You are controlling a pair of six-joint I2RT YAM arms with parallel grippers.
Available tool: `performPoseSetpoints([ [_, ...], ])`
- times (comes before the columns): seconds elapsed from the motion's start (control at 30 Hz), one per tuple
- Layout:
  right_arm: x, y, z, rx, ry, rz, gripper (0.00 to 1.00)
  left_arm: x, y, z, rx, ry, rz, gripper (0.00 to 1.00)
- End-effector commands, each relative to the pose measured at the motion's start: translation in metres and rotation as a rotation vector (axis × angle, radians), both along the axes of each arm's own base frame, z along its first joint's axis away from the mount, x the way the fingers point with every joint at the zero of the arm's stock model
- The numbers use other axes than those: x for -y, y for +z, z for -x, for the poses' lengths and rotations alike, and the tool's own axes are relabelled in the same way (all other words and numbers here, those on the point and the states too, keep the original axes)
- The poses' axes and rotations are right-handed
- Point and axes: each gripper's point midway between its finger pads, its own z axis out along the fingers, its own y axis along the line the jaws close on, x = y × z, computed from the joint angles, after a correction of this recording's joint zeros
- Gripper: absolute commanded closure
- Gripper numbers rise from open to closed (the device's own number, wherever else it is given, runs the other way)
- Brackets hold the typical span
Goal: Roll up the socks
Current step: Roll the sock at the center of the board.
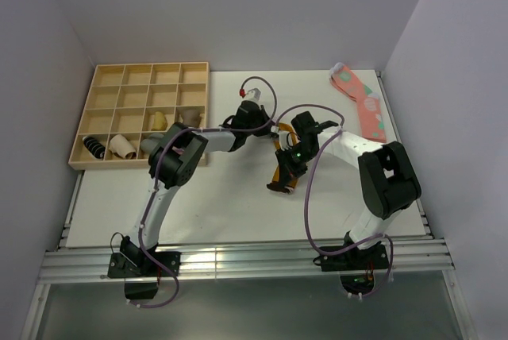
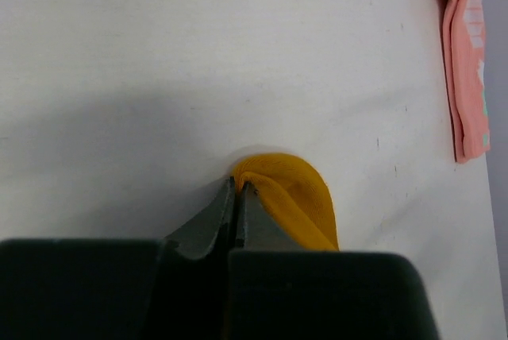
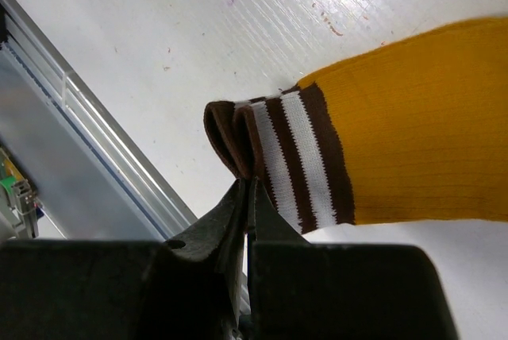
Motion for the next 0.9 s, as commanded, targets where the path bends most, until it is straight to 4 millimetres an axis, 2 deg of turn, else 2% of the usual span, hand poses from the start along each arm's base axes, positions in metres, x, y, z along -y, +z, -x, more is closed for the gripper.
performPoseSetpoints([
  [0.0, 0.000, 0.009, -0.011, 0.054, -0.001, -0.012, 1.00, -0.045, -0.020, -0.007, -0.091, 0.121, -0.068, 1.00],
  [0.1, -0.004, 0.008, -0.016, 0.046, 0.003, -0.019, 1.00, -0.076, -0.012, -0.022, -0.099, 0.213, -0.085, 1.00],
  [0.3, -0.004, -0.006, -0.015, -0.016, 0.017, -0.006, 1.00, -0.122, 0.008, -0.048, -0.093, 0.334, -0.112, 1.00],
  [0.53, -0.003, -0.027, -0.014, -0.129, 0.000, 0.019, 1.00, -0.127, 0.011, -0.050, -0.086, 0.327, -0.119, 1.00],
  [0.7, 0.003, -0.041, -0.025, -0.192, -0.018, 0.046, 1.00, -0.128, 0.010, -0.044, -0.076, 0.307, -0.124, 1.00],
  [0.87, 0.000, -0.033, -0.035, -0.239, -0.024, 0.021, 1.00, -0.130, 0.002, -0.036, -0.073, 0.293, -0.155, 0.99],
])
